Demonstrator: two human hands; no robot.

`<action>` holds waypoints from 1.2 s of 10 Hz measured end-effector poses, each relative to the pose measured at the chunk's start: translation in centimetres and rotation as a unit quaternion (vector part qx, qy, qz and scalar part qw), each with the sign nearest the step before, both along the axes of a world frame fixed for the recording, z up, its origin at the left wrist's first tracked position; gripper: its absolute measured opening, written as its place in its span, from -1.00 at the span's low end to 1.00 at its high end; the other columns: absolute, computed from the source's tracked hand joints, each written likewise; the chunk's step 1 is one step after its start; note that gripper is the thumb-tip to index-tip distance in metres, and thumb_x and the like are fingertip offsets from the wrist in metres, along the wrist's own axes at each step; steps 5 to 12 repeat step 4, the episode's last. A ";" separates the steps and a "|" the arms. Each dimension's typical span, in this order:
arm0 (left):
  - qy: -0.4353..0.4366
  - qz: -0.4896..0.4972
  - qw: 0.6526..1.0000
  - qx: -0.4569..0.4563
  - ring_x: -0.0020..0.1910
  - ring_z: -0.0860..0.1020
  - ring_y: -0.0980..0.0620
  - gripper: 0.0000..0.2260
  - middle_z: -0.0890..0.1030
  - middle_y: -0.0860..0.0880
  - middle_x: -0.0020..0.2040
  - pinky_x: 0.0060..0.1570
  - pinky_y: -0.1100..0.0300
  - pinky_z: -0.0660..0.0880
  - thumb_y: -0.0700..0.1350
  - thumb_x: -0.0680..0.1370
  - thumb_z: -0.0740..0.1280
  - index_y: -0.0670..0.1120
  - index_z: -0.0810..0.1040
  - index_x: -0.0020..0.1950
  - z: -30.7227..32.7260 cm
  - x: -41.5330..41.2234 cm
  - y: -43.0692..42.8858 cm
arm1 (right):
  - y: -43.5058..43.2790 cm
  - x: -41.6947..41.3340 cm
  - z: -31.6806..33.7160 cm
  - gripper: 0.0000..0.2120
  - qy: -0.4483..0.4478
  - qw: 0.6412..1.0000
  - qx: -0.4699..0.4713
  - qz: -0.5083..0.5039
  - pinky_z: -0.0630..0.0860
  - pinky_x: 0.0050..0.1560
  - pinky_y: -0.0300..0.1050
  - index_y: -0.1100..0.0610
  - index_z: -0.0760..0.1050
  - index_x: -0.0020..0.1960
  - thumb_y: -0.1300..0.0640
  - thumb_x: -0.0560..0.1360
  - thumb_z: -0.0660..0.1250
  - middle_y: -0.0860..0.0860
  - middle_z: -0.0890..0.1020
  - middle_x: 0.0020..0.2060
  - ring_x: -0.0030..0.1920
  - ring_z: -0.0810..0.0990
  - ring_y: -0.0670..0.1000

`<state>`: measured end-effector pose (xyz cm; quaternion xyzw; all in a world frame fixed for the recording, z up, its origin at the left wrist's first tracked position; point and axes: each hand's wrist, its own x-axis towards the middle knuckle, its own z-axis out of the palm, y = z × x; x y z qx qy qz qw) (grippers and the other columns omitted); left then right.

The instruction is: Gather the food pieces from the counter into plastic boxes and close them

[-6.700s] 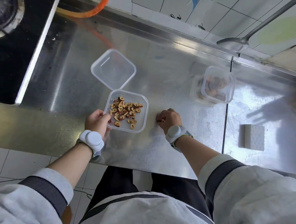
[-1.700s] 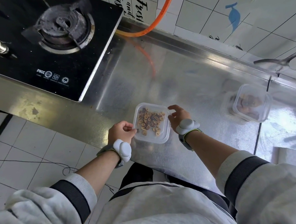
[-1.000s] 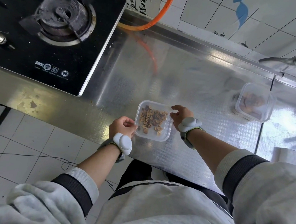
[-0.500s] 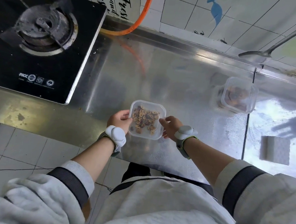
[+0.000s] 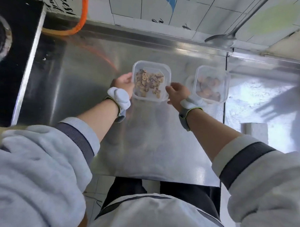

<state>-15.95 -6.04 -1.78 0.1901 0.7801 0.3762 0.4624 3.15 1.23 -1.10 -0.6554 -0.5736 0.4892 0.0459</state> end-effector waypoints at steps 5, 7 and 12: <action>0.059 -0.001 0.997 0.039 0.18 0.57 -0.02 -0.58 0.60 -0.11 0.25 0.16 0.22 0.46 -0.31 0.53 0.22 -0.14 0.49 0.38 2.8 0.6 0.8 | -0.6 1.0 2.4 -0.56 0.025 1.000 -0.001 0.008 0.50 0.22 0.09 0.00 0.41 0.35 -0.11 0.51 0.19 -0.02 0.56 0.25 0.07 0.62 0.10; 0.059 -0.001 0.997 0.039 0.18 0.57 -0.02 -0.58 0.60 -0.11 0.25 0.16 0.22 0.46 -0.31 0.53 0.22 -0.14 0.49 0.38 2.8 0.6 0.8 | -0.6 1.0 2.4 -0.56 0.025 1.000 -0.001 0.008 0.50 0.22 0.09 0.00 0.41 0.35 -0.11 0.51 0.19 -0.02 0.56 0.25 0.07 0.62 0.10; 0.059 -0.001 0.997 0.039 0.18 0.57 -0.02 -0.58 0.60 -0.11 0.25 0.16 0.22 0.46 -0.31 0.53 0.22 -0.14 0.49 0.38 2.8 0.6 0.8 | -0.6 1.0 2.4 -0.56 0.025 1.000 -0.001 0.008 0.50 0.22 0.09 0.00 0.41 0.35 -0.11 0.51 0.19 -0.02 0.56 0.25 0.07 0.62 0.10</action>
